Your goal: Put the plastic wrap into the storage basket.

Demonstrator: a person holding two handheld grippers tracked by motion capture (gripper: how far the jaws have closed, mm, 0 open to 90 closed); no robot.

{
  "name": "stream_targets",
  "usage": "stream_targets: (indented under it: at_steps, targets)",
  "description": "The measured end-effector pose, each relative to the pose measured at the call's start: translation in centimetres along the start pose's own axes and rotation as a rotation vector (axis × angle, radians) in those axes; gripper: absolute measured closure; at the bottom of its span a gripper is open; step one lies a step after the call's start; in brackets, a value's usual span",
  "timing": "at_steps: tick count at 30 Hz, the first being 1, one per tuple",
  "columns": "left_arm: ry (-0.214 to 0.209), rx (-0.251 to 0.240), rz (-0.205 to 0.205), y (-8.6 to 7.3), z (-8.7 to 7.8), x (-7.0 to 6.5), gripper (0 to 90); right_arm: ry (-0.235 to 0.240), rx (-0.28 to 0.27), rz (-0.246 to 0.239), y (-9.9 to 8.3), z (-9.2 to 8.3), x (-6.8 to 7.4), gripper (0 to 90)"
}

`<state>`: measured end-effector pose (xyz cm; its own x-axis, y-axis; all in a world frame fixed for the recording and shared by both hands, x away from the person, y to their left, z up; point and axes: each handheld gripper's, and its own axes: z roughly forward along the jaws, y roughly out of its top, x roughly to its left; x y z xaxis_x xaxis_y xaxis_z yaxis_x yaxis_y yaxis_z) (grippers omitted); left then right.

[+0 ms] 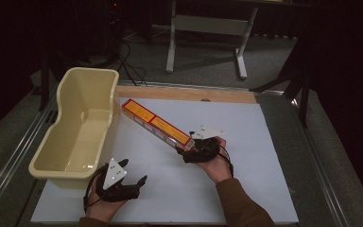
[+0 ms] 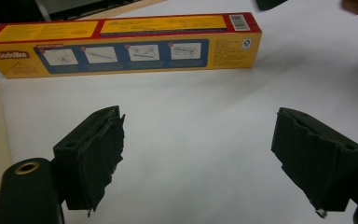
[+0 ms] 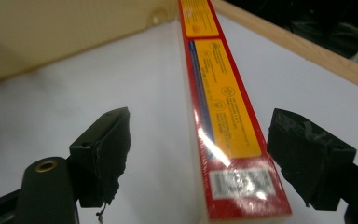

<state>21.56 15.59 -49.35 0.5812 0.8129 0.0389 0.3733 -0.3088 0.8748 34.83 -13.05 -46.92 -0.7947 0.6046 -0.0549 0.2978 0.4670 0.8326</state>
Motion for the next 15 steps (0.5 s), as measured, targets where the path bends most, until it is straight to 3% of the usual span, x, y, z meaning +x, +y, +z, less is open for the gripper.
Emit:
stream_targets:
  at_steps: [8,15]
  targets:
    - [-0.002,-0.002,0.002,0.0,0.0,0.0,16.5,-0.001,0.103,0.003,0.7,3.8,-1.9,21.8]
    - [-0.005,0.000,0.005,0.0,0.1,-0.1,16.6,0.055,0.168,0.022,1.2,5.9,-3.0,22.3]
